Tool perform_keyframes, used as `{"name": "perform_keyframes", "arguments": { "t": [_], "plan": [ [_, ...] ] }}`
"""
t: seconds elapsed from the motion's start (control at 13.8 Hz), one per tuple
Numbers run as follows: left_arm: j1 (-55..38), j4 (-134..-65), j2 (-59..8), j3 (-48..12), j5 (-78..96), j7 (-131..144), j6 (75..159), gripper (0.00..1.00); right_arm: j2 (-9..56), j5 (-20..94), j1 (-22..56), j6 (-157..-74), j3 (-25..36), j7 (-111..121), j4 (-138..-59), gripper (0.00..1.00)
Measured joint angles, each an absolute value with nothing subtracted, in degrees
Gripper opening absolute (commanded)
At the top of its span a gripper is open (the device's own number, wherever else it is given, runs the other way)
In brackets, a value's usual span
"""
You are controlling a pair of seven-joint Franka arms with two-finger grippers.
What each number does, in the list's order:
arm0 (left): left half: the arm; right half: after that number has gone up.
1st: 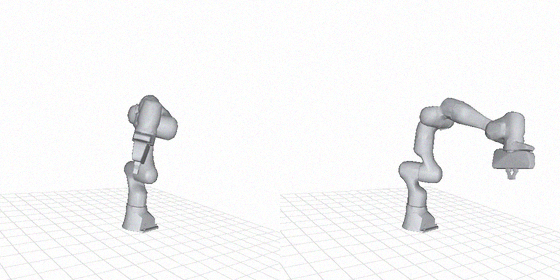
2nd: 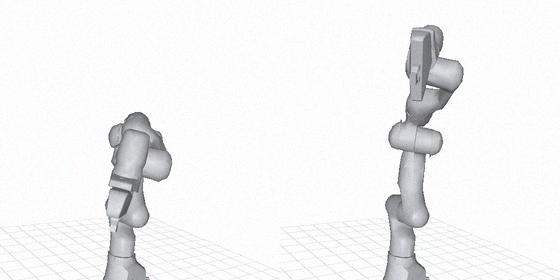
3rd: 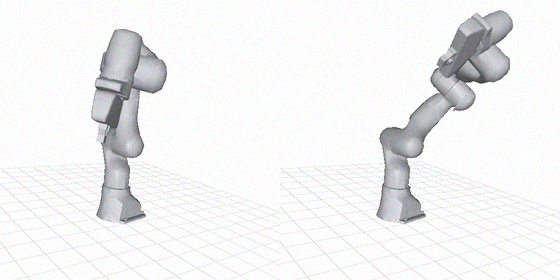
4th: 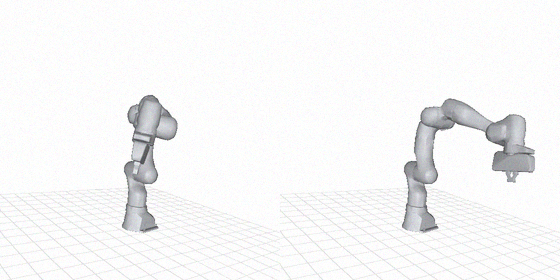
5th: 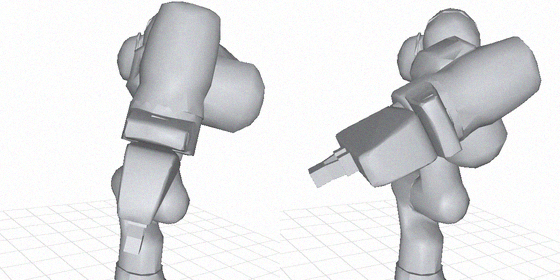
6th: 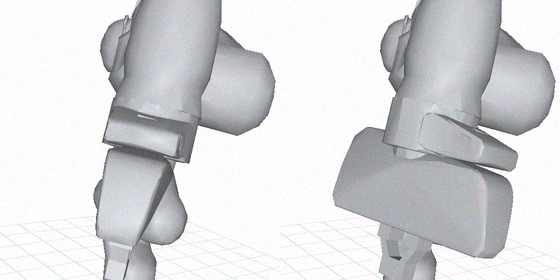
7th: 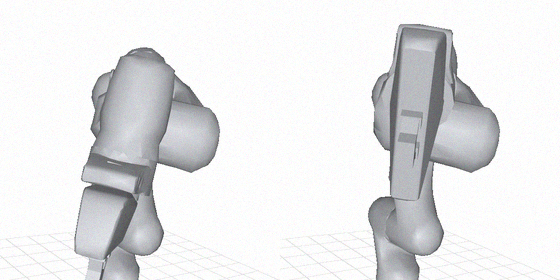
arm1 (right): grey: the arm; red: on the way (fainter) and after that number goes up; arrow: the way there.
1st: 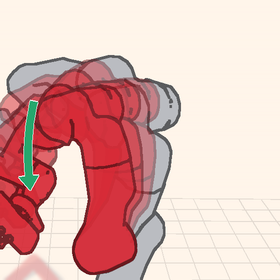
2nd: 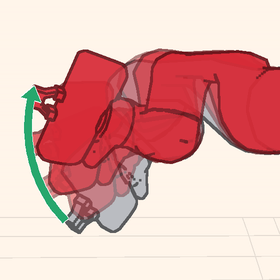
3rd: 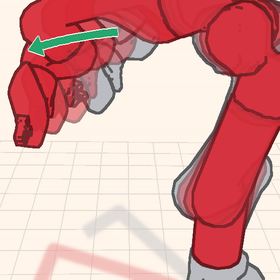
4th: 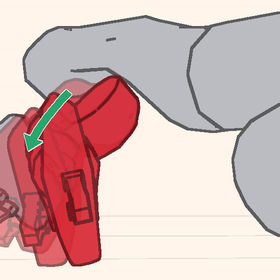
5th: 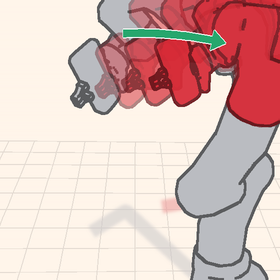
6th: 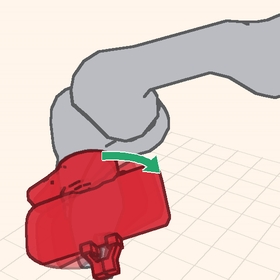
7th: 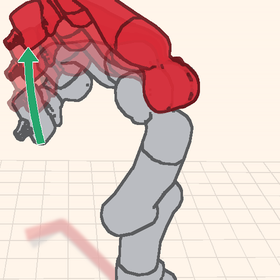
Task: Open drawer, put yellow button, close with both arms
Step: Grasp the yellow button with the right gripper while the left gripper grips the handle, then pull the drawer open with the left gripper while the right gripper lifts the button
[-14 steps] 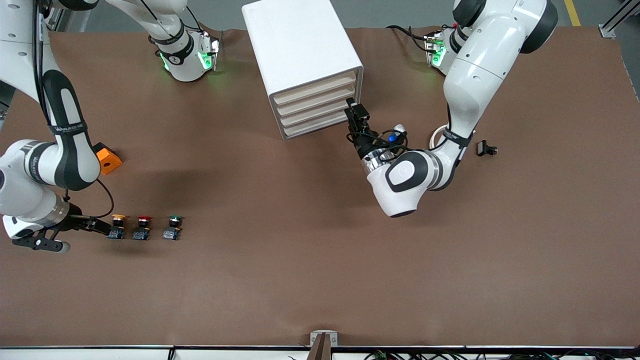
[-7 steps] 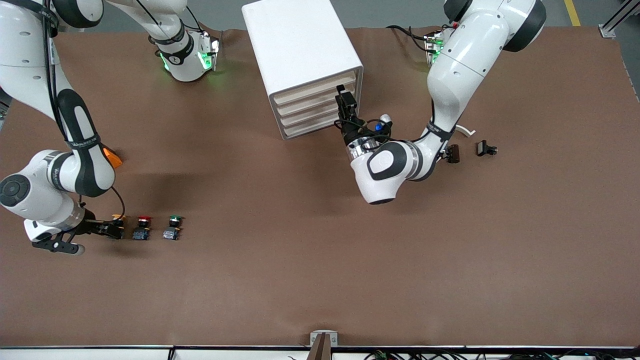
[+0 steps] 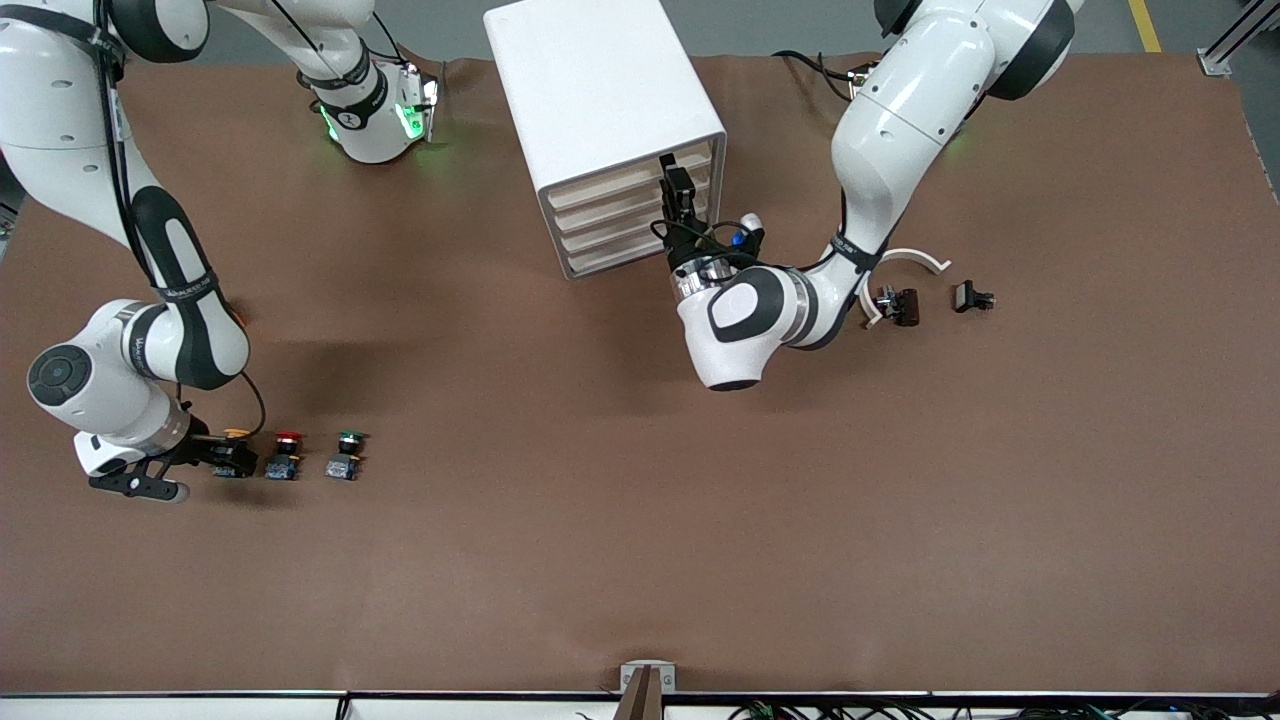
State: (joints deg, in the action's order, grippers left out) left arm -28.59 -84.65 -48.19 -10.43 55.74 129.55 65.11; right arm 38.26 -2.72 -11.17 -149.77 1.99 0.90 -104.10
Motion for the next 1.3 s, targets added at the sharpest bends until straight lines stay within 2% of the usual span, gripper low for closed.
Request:
{"name": "perform_keyframes", "arguments": {
  "t": [0.14, 0.29, 0.43, 0.51, 0.58, 0.87, 1.08, 1.3],
  "plan": [
    [-28.84, -84.98, -48.22, -10.19, 55.67, 130.19, 65.81, 0.0, 38.26, -2.72, -11.12, -149.77, 1.93, 0.9, -104.5, 0.99],
    [-28.74, -85.28, -48.22, -10.15, 55.68, 130.35, 65.82, 0.0, 38.27, -2.73, -11.05, -149.72, 1.87, 0.9, -104.85, 0.73],
    [-28.7, -85.43, -48.21, -10.11, 55.68, 130.38, 65.82, 0.0, 38.27, -2.73, -10.97, -149.7, 1.83, 0.9, -104.89, 0.26],
    [-28.66, -85.51, -48.21, -10.1, 55.69, 130.38, 65.82, 0.0, 38.27, -2.73, -10.97, -149.7, 1.83, 0.9, -104.89, 0.05],
    [-28.62, -85.53, -48.21, -10.1, 55.7, 130.38, 65.82, 0.0, 38.27, -2.73, -10.98, -149.7, 1.83, 0.9, -104.89, 0.0],
    [-27.26, -85.36, -48.2, -10.07, 55.73, 130.38, 65.87, 0.0, 38.21, -2.72, -10.99, -149.33, 1.83, 0.88, -104.81, 0.0],
    [-24.6, -84.81, -48.19, -10.0, 55.73, 130.4, 66.03, 0.0, 36.43, -2.72, -10.91, -138.58, 1.63, 0.59, -102.46, 0.0],
    [-22.8, -83.82, -48.18, -9.83, 55.73, 130.78, 66.17, 0.0, 31.28, -2.3, -10.86, -128.14, 1.23, -1.87, -100.46, 0.0]
  ]
}}
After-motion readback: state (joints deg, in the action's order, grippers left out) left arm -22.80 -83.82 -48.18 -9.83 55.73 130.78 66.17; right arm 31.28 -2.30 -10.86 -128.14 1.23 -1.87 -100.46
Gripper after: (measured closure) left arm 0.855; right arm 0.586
